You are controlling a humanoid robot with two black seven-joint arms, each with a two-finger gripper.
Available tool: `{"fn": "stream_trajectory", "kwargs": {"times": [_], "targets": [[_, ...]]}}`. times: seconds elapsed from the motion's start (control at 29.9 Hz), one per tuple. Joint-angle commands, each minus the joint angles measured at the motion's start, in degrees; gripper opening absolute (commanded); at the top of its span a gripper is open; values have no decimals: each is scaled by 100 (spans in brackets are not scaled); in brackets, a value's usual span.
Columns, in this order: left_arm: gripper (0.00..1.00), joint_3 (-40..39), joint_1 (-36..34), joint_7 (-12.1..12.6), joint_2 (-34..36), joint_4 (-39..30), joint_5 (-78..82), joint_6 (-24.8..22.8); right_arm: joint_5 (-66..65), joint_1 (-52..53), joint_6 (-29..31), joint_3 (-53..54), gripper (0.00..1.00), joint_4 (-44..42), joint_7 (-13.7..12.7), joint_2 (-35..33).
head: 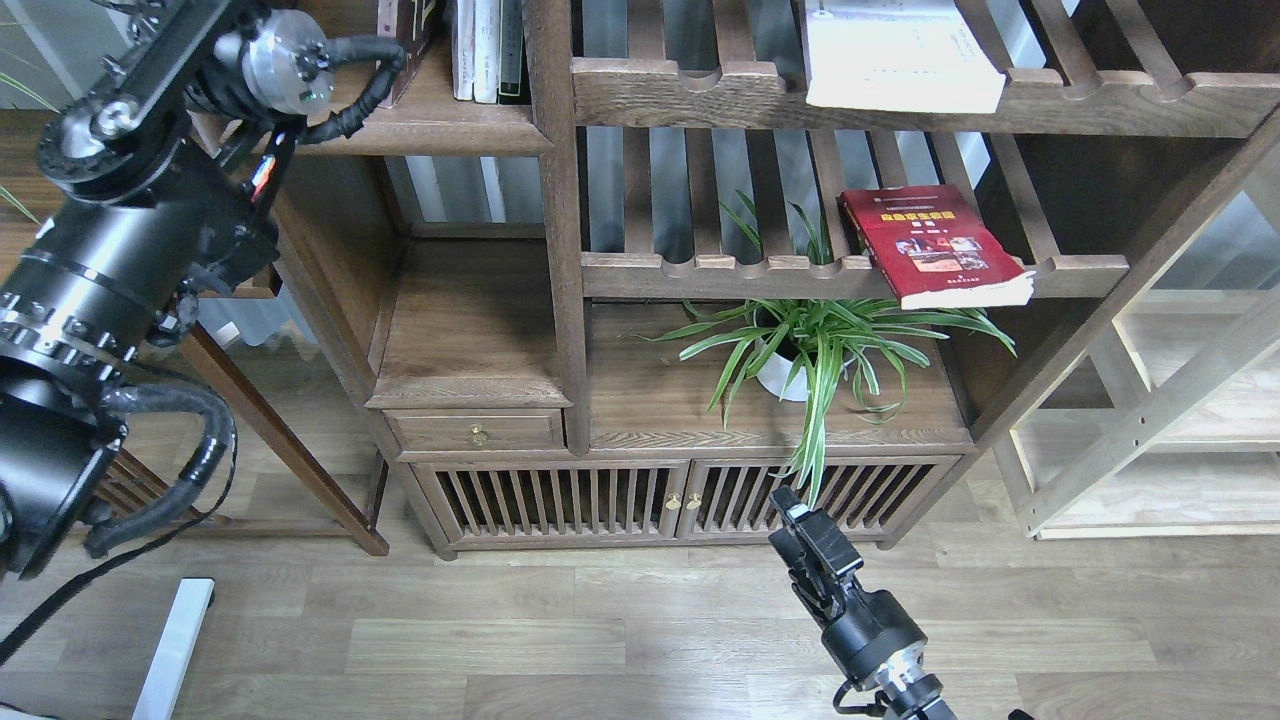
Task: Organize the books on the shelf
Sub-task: 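Withdraw the left arm and move the right gripper toward the red book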
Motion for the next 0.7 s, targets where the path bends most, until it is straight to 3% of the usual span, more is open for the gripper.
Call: {"fn": "stream_trajectory", "kwargs": {"times": [0.0,0.13,0.23,0.4,0.53,0.67], "targets": [[36,4,63,-16,230,-84,-17,-63,-3,17,0,50,91,2,1,-10],[40,-5,72,-95,160,-145,-402,-125,6,70,0,190,91,2,1,-10],[57,30,98,-113,177,-400,-957,-125,6,105,0,340,91,2,1,16],[59,-31,151,-51,212,-927,-1098,-133,24,307,0,577,91,2,9,25],[72,-31,274,-130,221,-1138,-1107,-133,33,422,0,779,91,2,18,69],[73,-40,607,-130,335,-1629,-1107,-133,59,457,0,1051,91,2,44,104]]}}
